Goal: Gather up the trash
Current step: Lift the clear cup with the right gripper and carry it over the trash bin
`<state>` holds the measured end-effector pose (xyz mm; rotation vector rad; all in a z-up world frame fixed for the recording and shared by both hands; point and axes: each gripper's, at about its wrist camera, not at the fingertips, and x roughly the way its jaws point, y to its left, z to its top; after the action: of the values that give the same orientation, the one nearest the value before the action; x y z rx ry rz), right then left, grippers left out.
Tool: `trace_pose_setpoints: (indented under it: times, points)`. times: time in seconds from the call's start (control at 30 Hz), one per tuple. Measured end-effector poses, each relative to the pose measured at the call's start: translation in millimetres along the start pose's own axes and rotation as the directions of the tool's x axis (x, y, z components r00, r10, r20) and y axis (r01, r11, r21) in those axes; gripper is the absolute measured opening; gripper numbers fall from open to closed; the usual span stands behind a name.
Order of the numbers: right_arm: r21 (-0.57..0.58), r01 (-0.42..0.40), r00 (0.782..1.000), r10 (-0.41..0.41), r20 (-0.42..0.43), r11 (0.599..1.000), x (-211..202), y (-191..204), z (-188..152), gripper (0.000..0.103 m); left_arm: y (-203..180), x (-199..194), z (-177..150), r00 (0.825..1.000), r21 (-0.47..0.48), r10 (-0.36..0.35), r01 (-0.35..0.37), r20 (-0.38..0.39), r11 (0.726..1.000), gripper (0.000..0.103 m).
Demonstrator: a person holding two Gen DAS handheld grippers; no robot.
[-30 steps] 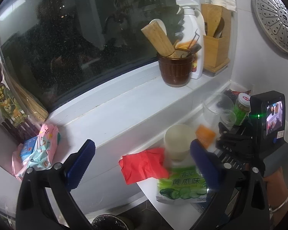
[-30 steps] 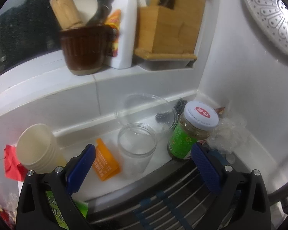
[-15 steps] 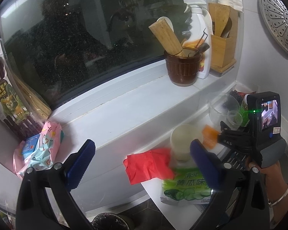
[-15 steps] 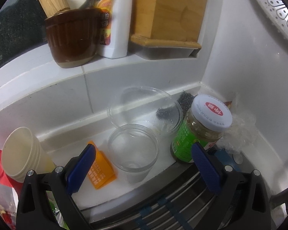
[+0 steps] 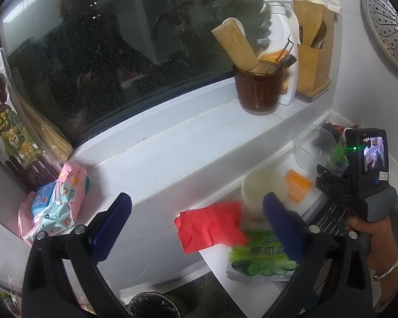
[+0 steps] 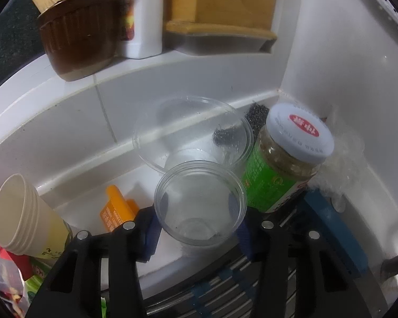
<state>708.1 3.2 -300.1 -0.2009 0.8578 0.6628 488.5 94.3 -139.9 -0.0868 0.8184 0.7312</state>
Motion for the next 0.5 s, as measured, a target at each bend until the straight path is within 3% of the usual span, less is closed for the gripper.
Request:
trace_pose_setpoints:
  times: [0.5]
  points:
    - [0.003,0.024,0.999,-0.024,0.032,1.0,-20,-7,-1,0.046,2,0,-3,1.0,-0.005,-0.003,0.003,-0.006,1.0,0.097]
